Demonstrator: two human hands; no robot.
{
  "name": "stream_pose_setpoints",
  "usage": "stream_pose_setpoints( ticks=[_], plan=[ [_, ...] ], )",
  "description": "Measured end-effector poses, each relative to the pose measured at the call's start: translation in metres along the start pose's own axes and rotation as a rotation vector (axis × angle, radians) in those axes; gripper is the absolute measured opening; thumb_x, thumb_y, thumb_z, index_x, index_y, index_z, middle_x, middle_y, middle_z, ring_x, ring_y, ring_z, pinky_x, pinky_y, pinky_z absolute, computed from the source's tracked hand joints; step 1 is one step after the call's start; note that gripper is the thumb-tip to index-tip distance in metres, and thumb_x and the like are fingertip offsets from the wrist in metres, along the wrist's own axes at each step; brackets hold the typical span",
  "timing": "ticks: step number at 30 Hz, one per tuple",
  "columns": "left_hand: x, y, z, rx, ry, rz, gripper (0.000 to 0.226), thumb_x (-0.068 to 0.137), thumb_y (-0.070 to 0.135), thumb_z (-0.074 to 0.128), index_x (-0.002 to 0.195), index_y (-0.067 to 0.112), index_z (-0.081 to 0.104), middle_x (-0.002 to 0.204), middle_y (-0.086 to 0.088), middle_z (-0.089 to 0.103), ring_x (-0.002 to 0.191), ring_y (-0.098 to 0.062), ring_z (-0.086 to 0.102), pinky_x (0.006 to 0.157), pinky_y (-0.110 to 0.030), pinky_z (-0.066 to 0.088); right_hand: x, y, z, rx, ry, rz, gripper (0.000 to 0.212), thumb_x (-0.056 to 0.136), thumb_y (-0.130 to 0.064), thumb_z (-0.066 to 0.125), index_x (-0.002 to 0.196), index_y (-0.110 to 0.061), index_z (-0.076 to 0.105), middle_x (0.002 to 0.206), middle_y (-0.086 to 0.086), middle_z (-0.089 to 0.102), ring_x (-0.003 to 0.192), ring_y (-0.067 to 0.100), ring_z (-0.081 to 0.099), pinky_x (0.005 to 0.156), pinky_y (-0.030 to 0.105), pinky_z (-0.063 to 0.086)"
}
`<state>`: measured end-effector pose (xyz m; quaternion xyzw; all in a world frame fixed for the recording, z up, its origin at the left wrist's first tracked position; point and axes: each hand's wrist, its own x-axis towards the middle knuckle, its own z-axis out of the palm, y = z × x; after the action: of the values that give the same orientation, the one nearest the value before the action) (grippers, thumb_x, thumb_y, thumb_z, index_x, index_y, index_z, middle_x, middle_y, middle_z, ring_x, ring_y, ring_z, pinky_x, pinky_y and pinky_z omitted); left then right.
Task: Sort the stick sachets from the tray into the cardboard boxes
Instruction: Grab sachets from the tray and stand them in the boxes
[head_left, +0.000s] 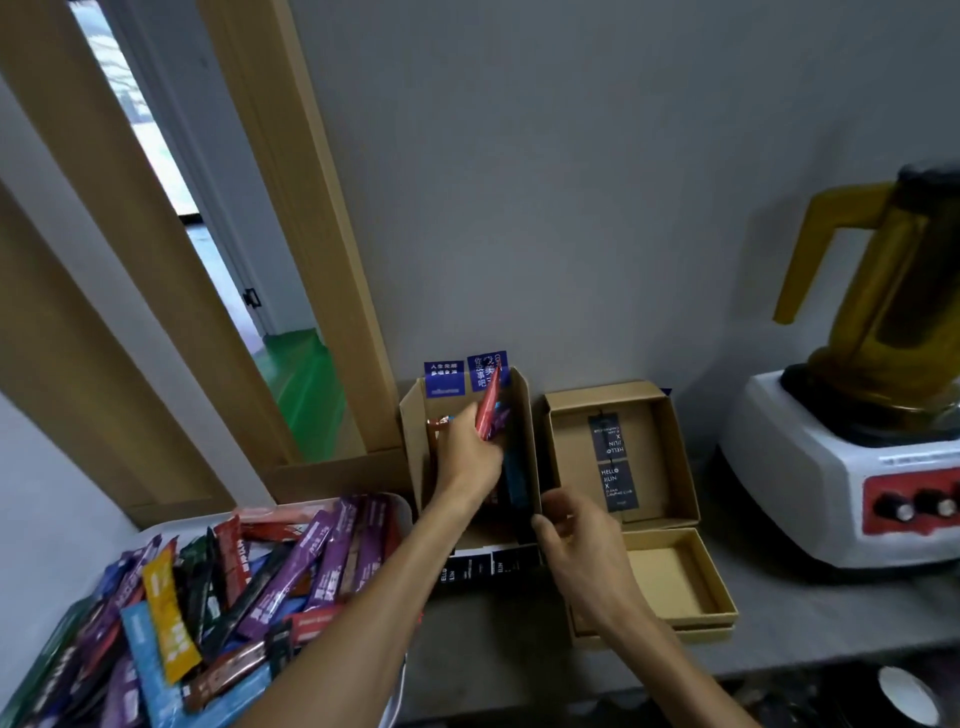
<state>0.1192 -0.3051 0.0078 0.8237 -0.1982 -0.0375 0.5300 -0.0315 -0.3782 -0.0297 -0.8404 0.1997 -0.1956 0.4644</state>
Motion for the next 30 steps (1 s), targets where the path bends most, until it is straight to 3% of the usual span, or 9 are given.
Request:
stream_pose_setpoints(
  ticks=[3, 8, 14, 18, 20, 22, 24, 26, 30],
  plan=[
    [-0.005, -0.011, 0.007, -0.055, -0.015, 0.013, 0.042, 0.092, 0.003, 0.062, 0.130, 0.020, 0.058, 0.115, 0.005, 0.066, 0.110, -0.011, 0.062, 0.073, -0.015, 0.051, 0.002, 0.001, 0.001, -0.026, 0.006, -0.027, 0.015, 0.097, -0.025, 0.062, 0.106, -0.036, 0.060, 0.097, -0.010, 0.065, 0.091, 0.003, 0.063, 0.078, 0.025, 0.057],
    [-0.019, -0.024, 0.006, -0.198, 0.168, -0.019, 0.023, 0.094, 0.014, 0.064, 0.116, 0.019, 0.063, 0.098, 0.002, 0.070, 0.087, -0.006, 0.068, 0.064, -0.014, 0.053, 0.001, 0.000, -0.003, -0.027, 0.004, -0.051, 0.014, 0.097, -0.023, 0.062, 0.108, -0.032, 0.062, 0.097, -0.013, 0.065, 0.089, 0.000, 0.063, 0.075, 0.019, 0.056],
    [-0.015, -0.027, 0.006, -0.183, -0.029, -0.038, 0.030, 0.094, 0.013, 0.064, 0.124, 0.015, 0.062, 0.109, 0.004, 0.070, 0.105, -0.013, 0.067, 0.078, -0.020, 0.054, 0.001, -0.003, -0.002, -0.039, -0.014, -0.018, 0.014, 0.097, -0.024, 0.062, 0.110, -0.030, 0.062, 0.099, -0.011, 0.065, 0.092, 0.004, 0.064, 0.079, 0.026, 0.059],
    [-0.037, 0.003, -0.016, -0.442, 0.017, -0.087, 0.023, 0.096, 0.017, 0.062, 0.116, 0.004, 0.062, 0.092, -0.007, 0.076, 0.087, -0.021, 0.075, 0.076, -0.031, 0.060, -0.016, -0.016, -0.009, -0.006, 0.110, 0.005, 0.017, 0.094, -0.026, 0.064, 0.108, -0.033, 0.058, 0.100, -0.014, 0.061, 0.091, -0.001, 0.062, 0.075, 0.022, 0.057],
    [-0.057, 0.021, -0.040, -0.648, -0.045, -0.078, 0.025, 0.099, 0.018, 0.057, 0.116, 0.001, 0.061, 0.098, -0.013, 0.076, 0.095, -0.026, 0.074, 0.086, -0.036, 0.058, -0.029, -0.034, -0.012, -0.025, 0.204, -0.098, 0.013, 0.092, -0.026, 0.066, 0.102, -0.032, 0.059, 0.096, -0.014, 0.060, 0.090, -0.004, 0.059, 0.074, 0.016, 0.052],
    [-0.074, 0.035, -0.065, -0.816, -0.124, -0.072, 0.024, 0.101, 0.017, 0.053, 0.115, 0.000, 0.061, 0.106, -0.017, 0.074, 0.105, -0.030, 0.071, 0.095, -0.038, 0.054, -0.041, -0.062, -0.010, 0.050, 0.090, -0.128, 0.018, 0.090, -0.034, 0.067, 0.107, -0.033, 0.060, 0.098, -0.015, 0.061, 0.096, -0.008, 0.057, 0.077, 0.011, 0.050],
    [-0.087, 0.044, -0.088, -0.923, -0.185, -0.068, 0.022, 0.102, 0.014, 0.049, 0.114, 0.000, 0.059, 0.113, -0.019, 0.072, 0.110, -0.031, 0.069, 0.099, -0.040, 0.052, -0.048, -0.086, -0.003, 0.183, -0.105, -0.049, 0.026, 0.089, -0.040, 0.067, 0.113, -0.035, 0.061, 0.102, -0.015, 0.066, 0.098, -0.007, 0.061, 0.082, 0.017, 0.054],
    [-0.094, 0.049, -0.106, -0.998, -0.206, -0.071, 0.025, 0.102, 0.014, 0.047, 0.119, -0.001, 0.056, 0.117, -0.020, 0.070, 0.113, -0.032, 0.067, 0.099, -0.041, 0.053, -0.049, -0.102, 0.005, 0.277, -0.201, -0.033, 0.019, 0.090, -0.035, 0.069, 0.109, -0.033, 0.065, 0.099, -0.014, 0.070, 0.093, 0.000, 0.066, 0.080, 0.023, 0.057],
    [-0.094, 0.047, -0.133, -0.987, -0.061, -0.086, 0.029, 0.099, 0.018, 0.052, 0.119, -0.002, 0.058, 0.114, -0.021, 0.071, 0.108, -0.031, 0.070, 0.091, -0.039, 0.058, -0.053, -0.120, 0.018, 0.452, -0.264, -0.006, 0.007, 0.092, -0.021, 0.068, 0.098, -0.018, 0.069, 0.091, -0.001, 0.072, 0.081, 0.007, 0.069, 0.067, 0.017, 0.053]
  ],
)
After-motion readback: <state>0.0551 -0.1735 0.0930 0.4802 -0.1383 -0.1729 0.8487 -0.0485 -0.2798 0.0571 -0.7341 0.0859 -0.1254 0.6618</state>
